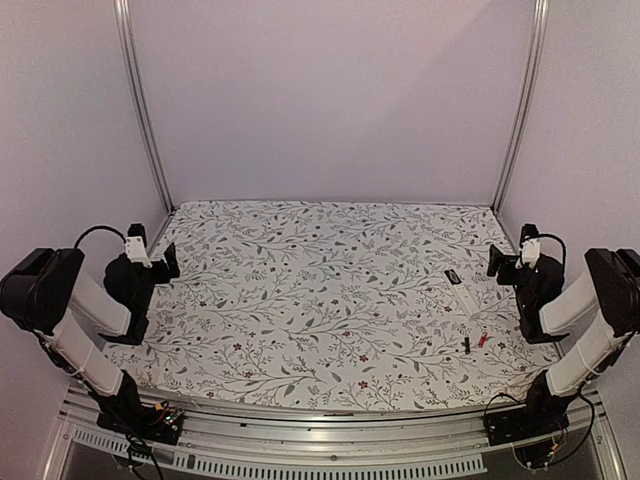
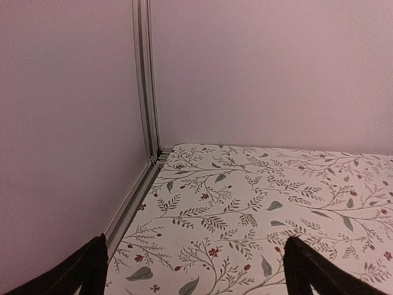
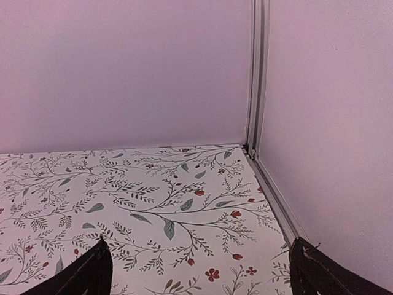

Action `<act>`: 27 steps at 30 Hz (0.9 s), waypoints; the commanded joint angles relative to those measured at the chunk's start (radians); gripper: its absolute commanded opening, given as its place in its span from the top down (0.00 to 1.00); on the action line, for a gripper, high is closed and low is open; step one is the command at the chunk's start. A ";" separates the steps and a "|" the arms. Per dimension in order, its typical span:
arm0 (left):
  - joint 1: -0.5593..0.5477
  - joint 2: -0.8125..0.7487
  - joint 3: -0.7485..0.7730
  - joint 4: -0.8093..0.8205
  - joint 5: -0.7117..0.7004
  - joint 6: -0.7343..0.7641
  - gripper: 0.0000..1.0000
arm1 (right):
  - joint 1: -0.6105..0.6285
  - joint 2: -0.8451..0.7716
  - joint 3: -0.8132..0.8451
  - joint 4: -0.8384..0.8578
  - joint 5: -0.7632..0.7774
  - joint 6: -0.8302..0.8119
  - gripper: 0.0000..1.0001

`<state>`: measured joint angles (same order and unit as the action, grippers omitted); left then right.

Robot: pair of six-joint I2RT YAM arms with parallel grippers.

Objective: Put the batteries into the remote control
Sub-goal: Pick up the remote control from the center of the board.

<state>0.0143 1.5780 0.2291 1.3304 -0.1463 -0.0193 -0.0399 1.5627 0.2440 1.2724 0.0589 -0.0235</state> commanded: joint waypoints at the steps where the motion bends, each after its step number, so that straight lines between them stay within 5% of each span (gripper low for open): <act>1: 0.011 -0.012 0.009 -0.011 0.025 -0.010 0.00 | -0.002 -0.111 0.072 -0.229 -0.044 -0.019 0.01; 3: 0.011 -0.012 0.009 -0.012 0.026 -0.011 0.00 | -0.002 -0.216 0.162 -0.424 -0.047 0.011 0.01; 6: 0.013 -0.019 0.010 -0.007 0.034 -0.007 0.00 | -0.002 -0.322 0.256 -0.604 -0.255 0.098 0.01; 10: -0.067 -0.236 0.035 -0.203 -0.106 0.018 0.00 | 0.018 -0.371 0.415 -0.850 -0.451 0.157 0.01; 13: -0.133 -0.460 0.063 -0.268 -0.163 0.026 0.00 | 0.135 -0.357 0.567 -1.130 -0.332 0.114 0.01; 17: -0.187 -0.655 0.298 -0.635 -0.014 -0.053 0.00 | 0.284 -0.266 0.733 -1.478 -0.186 0.038 0.01; 22: -0.207 -0.666 0.571 -0.966 0.188 -0.126 0.04 | 0.350 -0.143 0.827 -1.763 -0.025 0.039 0.01; 27: -0.233 -0.642 0.565 -0.947 0.309 -0.162 0.04 | 0.351 -0.021 0.835 -1.846 0.104 0.077 0.01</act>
<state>-0.1932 0.8986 0.8383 0.5350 0.0185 -0.1299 0.3141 1.4673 1.0611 -0.3672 0.0185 0.0299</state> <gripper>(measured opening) 0.961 0.989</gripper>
